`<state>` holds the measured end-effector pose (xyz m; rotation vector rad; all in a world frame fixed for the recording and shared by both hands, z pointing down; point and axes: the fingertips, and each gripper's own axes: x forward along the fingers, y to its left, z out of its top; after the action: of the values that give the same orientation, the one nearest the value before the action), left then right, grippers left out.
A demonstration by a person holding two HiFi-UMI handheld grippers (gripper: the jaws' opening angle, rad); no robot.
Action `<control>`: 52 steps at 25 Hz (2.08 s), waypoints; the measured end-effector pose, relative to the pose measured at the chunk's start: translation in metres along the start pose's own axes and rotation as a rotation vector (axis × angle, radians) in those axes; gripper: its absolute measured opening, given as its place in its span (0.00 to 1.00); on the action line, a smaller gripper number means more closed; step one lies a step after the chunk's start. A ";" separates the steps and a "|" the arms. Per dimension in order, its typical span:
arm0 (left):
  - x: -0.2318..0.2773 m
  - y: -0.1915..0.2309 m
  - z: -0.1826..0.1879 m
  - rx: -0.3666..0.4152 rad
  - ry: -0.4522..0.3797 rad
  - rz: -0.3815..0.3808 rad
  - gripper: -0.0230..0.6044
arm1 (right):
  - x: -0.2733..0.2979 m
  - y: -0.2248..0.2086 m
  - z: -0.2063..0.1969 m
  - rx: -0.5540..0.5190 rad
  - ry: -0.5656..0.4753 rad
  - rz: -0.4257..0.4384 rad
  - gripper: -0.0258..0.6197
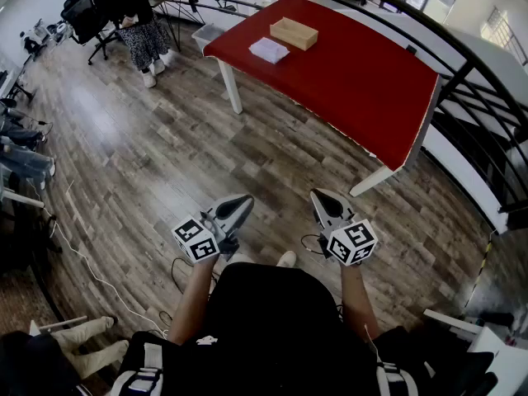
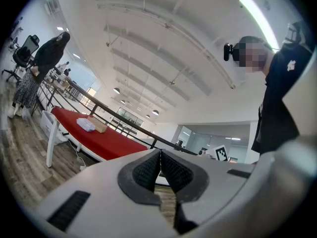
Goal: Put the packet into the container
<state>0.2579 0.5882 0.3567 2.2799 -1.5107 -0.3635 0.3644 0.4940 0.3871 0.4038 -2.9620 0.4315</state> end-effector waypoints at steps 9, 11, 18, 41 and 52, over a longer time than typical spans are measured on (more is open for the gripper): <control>0.020 0.017 0.007 -0.032 -0.017 0.006 0.05 | 0.007 -0.039 -0.003 0.016 -0.028 -0.068 0.07; 0.032 0.022 0.011 -0.026 -0.015 -0.016 0.05 | 0.015 -0.049 -0.003 0.013 -0.025 -0.075 0.07; 0.071 0.077 0.038 -0.023 -0.022 -0.054 0.05 | 0.070 -0.085 0.009 0.006 -0.006 -0.103 0.07; 0.132 0.307 0.152 0.032 0.002 -0.108 0.05 | 0.330 -0.147 0.115 -0.113 -0.053 -0.172 0.07; 0.186 0.406 0.183 0.070 -0.011 -0.006 0.05 | 0.405 -0.219 0.138 -0.084 -0.079 -0.168 0.07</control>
<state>-0.0797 0.2441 0.3731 2.3399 -1.5454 -0.3309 0.0265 0.1520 0.3768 0.6673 -2.9764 0.2779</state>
